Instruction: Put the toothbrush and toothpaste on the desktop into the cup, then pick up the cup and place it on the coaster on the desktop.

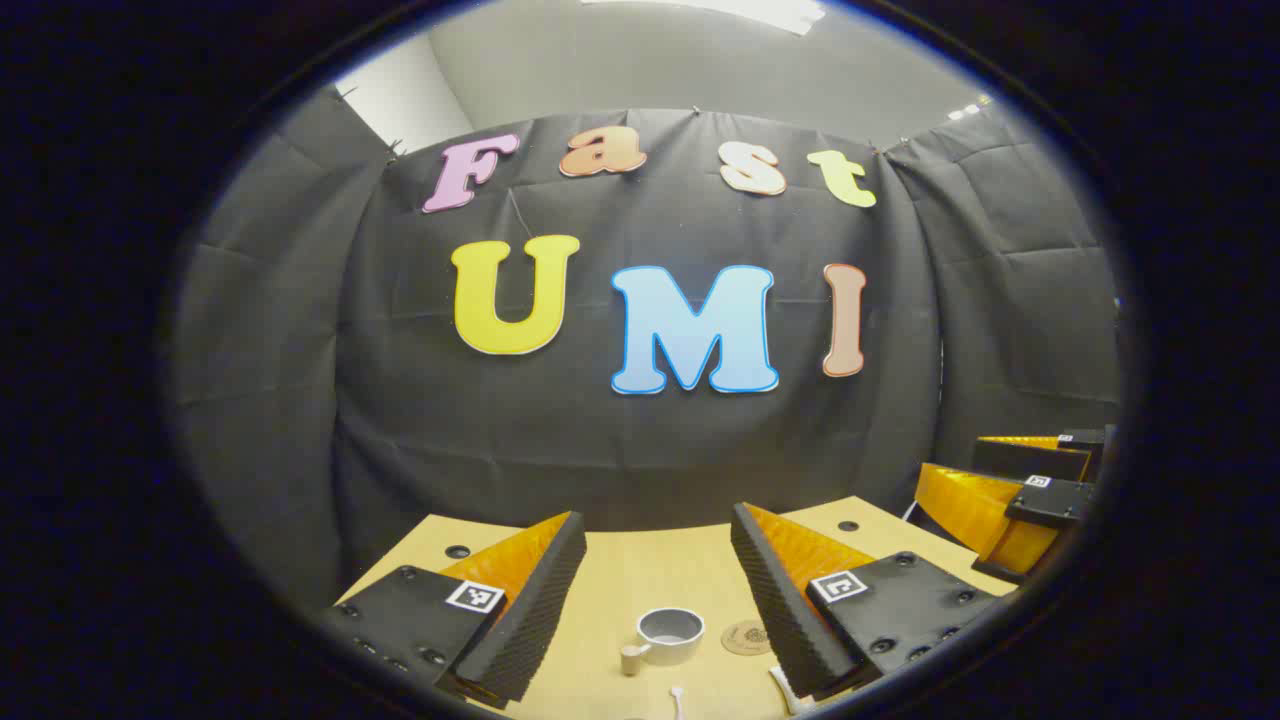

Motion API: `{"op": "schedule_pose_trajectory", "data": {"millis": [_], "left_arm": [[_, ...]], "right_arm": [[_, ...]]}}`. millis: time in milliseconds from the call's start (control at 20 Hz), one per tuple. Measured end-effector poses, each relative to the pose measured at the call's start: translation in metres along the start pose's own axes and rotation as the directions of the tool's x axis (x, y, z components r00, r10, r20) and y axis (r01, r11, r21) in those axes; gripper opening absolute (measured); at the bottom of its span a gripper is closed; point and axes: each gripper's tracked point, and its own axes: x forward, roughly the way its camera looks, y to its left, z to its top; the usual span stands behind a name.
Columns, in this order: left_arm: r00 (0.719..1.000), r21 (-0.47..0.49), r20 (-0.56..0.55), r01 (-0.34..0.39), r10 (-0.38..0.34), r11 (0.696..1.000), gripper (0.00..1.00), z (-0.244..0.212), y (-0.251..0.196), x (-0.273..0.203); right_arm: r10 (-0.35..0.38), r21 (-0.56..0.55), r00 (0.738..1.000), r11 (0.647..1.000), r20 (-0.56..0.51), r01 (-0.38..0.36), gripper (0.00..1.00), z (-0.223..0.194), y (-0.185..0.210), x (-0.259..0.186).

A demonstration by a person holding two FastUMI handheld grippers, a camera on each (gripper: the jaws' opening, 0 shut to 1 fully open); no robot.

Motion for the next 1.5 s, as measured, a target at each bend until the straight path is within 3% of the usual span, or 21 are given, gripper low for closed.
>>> {"op": "schedule_pose_trajectory", "data": {"millis": [650, 1000, 1200, 1350, 1400, 1500], "left_arm": [[0.997, 0.012, -0.061, -0.044, 0.045, 0.999, 1.0, -0.016, -0.009, 0.018], [0.987, 0.018, -0.157, -0.029, 0.032, 0.999, 1.0, -0.056, -0.015, 0.018], [0.967, 0.008, -0.255, -0.019, 0.02, 1.0, 1.0, -0.101, -0.017, 0.015], [0.942, 0.01, -0.336, -0.007, 0.01, 1.0, 1.0, -0.137, -0.02, 0.009], [0.932, 0.01, -0.363, -0.003, 0.006, 1.0, 0.96, -0.151, -0.02, 0.007], [0.912, 0.007, -0.411, 0.003, 0.001, 1.0, 1.0, -0.178, -0.022, 0.0]], "right_arm": [[0.008, 0.003, 0.997, 1.0, -0.072, -0.008, 0.88, -0.015, -0.012, 0.016], [0.043, 0.008, 0.984, 0.999, -0.171, -0.042, 0.88, -0.04, -0.011, 0.02], [0.049, 0.011, 0.952, 0.999, -0.301, -0.048, 0.88, -0.085, -0.012, 0.012], [0.067, 0.033, 0.908, 0.998, -0.414, -0.059, 0.88, -0.124, -0.009, 0.005], [0.069, 0.039, 0.89, 0.998, -0.45, -0.058, 0.88, -0.136, -0.009, 0.002], [0.073, 0.054, 0.86, 0.997, -0.505, -0.053, 0.88, -0.152, -0.009, -0.003]]}}
